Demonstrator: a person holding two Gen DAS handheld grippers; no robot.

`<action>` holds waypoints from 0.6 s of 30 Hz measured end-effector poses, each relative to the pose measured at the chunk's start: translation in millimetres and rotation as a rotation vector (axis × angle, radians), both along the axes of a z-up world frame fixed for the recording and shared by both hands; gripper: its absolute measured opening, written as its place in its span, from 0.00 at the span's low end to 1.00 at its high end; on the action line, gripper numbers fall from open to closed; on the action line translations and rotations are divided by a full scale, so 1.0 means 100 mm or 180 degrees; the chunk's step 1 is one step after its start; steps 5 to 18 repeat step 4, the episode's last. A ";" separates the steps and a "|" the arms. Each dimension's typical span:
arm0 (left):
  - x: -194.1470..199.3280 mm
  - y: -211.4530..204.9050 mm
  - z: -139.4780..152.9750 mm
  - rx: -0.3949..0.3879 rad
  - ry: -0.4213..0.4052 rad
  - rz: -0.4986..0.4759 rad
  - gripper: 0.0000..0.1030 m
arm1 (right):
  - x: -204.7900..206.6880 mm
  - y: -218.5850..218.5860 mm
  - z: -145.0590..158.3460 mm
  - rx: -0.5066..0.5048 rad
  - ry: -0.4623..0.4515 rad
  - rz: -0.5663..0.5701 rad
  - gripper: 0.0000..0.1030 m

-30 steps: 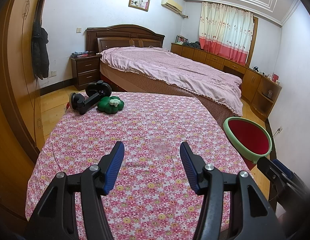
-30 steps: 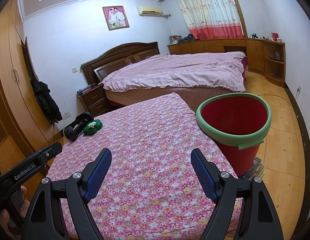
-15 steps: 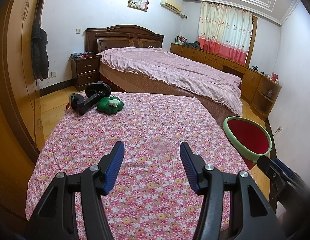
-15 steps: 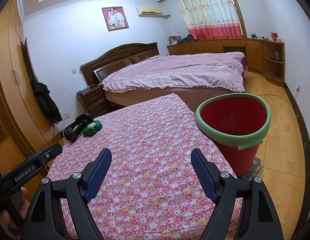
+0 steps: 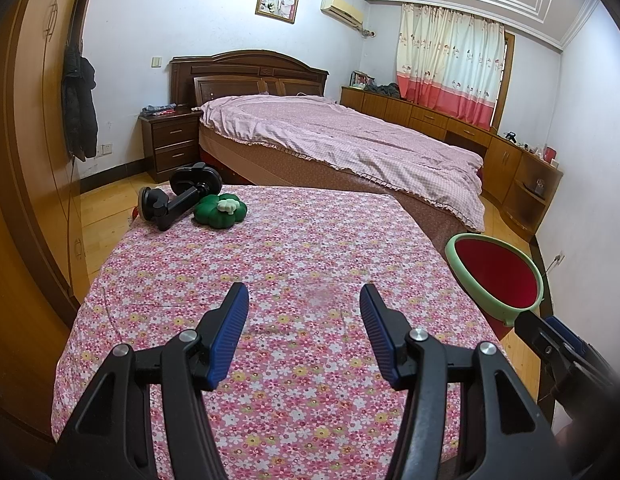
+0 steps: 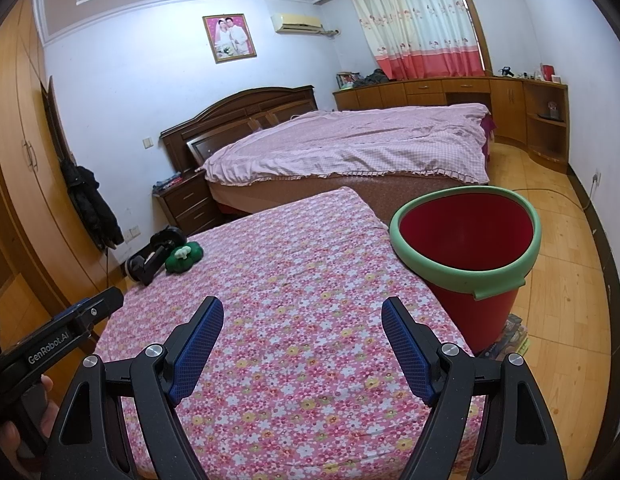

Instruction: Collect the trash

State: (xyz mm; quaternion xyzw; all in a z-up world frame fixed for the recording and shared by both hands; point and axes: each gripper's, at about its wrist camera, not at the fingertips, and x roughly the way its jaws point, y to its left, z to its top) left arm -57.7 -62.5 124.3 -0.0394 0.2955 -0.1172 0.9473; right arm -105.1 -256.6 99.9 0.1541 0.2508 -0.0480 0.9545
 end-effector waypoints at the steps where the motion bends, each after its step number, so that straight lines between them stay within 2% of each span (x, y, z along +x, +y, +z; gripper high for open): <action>1: 0.00 0.00 0.00 0.0001 0.0002 -0.0001 0.56 | 0.00 0.00 0.00 -0.0001 0.0000 -0.0002 0.80; 18: 0.01 -0.01 0.00 0.0004 0.0023 -0.0018 0.56 | 0.00 0.00 0.00 0.0003 0.0002 -0.0003 0.80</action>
